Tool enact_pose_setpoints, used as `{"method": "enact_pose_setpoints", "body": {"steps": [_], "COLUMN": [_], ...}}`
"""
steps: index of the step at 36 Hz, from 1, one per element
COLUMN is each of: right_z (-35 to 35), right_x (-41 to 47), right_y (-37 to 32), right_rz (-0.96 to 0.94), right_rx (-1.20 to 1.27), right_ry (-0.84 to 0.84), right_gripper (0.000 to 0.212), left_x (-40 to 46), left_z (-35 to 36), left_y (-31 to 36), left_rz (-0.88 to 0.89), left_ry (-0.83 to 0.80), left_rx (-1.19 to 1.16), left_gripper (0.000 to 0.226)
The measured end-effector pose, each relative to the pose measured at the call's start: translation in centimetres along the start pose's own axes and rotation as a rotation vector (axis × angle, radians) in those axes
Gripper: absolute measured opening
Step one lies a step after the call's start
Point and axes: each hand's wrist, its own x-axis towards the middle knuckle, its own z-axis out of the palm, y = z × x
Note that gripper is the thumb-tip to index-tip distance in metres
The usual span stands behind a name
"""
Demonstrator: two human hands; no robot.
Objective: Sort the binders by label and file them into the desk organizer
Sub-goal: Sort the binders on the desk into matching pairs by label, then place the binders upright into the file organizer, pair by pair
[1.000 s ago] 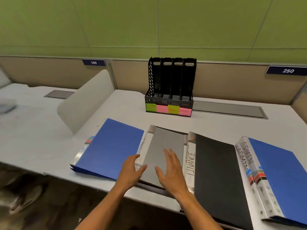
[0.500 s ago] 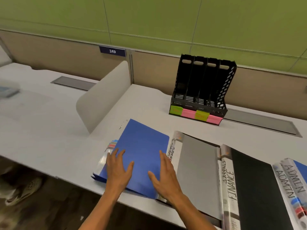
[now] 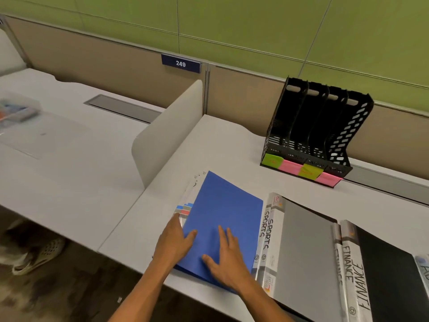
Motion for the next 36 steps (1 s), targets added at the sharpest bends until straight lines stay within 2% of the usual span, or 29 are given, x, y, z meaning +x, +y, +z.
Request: {"method": "enact_pose_setpoints", "body": {"steps": [4, 8, 11, 17, 21, 24, 26, 30, 33, 34, 36], "right_z": [-0.1, -0.5, -1.0, -3.2, -5.8, -8.4, -10.5, -15.8, -20.2, -21.6, -23.9], "right_x": [0.0, -0.1, -0.5, -1.2, -1.9, -2.7, -3.4, -6.0, -8.2, -8.9, -10.0], "right_y": [-0.1, 0.1, 0.3, 0.2, -0.3, -1.0, -1.7, -3.5, -4.6, -4.7, -4.9], "right_rz": [0.039, 0.053, 0.045, -0.020, -0.053, -0.084, -0.099, -0.157, -0.229, -0.264, -0.353], "right_rx": [-0.016, -0.032, 0.003, 0.153, 0.375, 0.594, 0.712, 0.909, 0.998, 1.020, 1.051], "right_ry": [-0.053, -0.071, -0.083, -0.056, 0.055, 0.098, 0.110, 0.096, 0.059, 0.051, 0.034], "right_gripper": [0.099, 0.102, 0.101, 0.106, 0.102, 0.098, 0.096, 0.084, 0.091, 0.087, 0.061], "left_x": [0.7, 1.1, 1.2, -0.5, -1.9, -4.2, -6.0, -9.9, -12.7, -13.4, -14.2], "left_z": [-0.7, -1.1, -1.6, -3.0, -3.8, -3.8, -3.6, -3.8, -3.8, -3.5, -2.5], "left_y": [0.5, 1.4, 2.0, 4.3, 7.6, 10.9, 13.2, 17.5, 20.5, 21.3, 22.4], "left_rz": [-0.049, -0.146, -0.212, -0.198, -0.174, -0.088, 0.010, 0.233, 0.353, 0.377, 0.420], "left_ry": [-0.038, -0.028, -0.080, -0.152, -0.206, -0.171, -0.118, 0.064, 0.195, 0.237, 0.294], "left_rx": [-0.049, -0.230, -0.292, -0.452, -0.503, -0.394, -0.269, -0.058, 0.039, 0.064, 0.116], "left_gripper": [0.056, 0.038, 0.022, 0.021, 0.036, 0.044, 0.040, 0.034, 0.037, 0.037, 0.041]}}
